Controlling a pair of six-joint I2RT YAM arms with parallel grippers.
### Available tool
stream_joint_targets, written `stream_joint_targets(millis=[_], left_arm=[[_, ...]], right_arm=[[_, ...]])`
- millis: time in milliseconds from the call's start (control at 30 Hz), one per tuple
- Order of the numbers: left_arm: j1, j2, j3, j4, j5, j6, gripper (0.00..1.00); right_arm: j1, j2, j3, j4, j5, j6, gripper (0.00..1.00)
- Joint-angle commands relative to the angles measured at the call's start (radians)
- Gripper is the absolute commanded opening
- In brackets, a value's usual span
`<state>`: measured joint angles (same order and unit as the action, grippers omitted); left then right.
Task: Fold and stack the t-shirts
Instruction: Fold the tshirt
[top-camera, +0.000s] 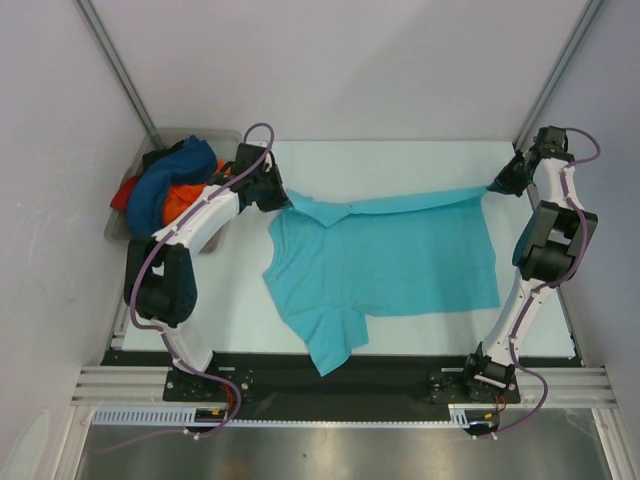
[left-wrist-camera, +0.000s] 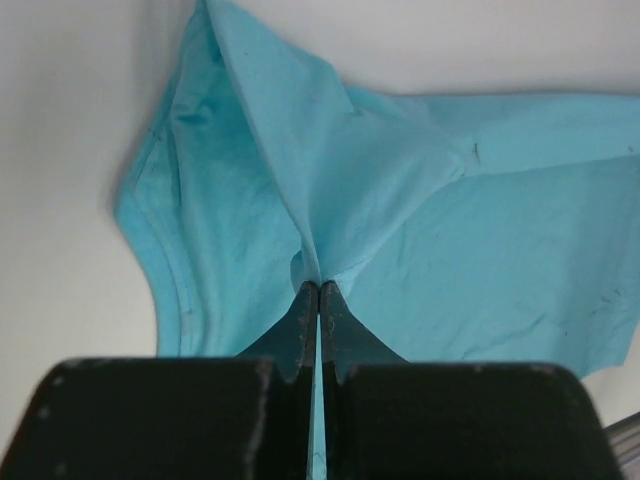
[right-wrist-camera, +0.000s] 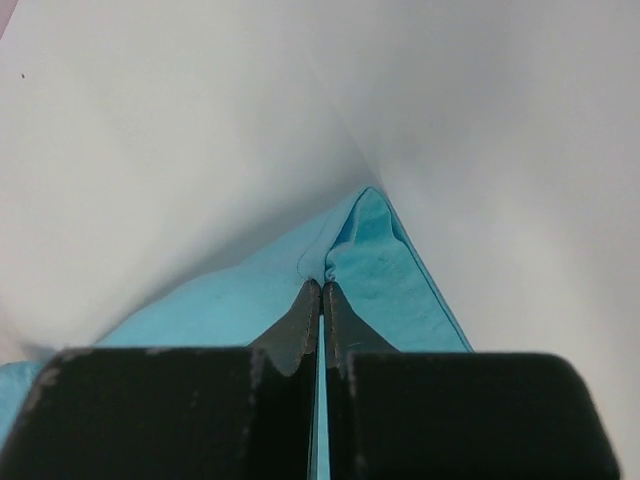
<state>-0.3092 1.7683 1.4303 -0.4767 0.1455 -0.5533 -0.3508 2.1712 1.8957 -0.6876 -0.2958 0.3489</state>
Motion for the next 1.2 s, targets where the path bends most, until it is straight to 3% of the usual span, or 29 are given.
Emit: stream_joint_targets(millis=[0, 767, 1167], left_arm=[[-0.007, -0.096, -0.050, -0.013, 0.023, -0.017, 0.00], [-0.008, -0.221, -0.225, -0.042, 0.049, -0.020, 0.00], [-0.007, -0.201, -0.245, -0.063, 0.060, -0.005, 0.00]], right_arm=[[-0.008, -0.010, 0.005, -0.015, -0.013, 0.001, 0.00], [-0.025, -0.067, -0.072, -0.059, 0.058, -0.013, 0.00], [-0.019, -0.083, -0.158, -0.055, 0.081, -0.025, 0.00]])
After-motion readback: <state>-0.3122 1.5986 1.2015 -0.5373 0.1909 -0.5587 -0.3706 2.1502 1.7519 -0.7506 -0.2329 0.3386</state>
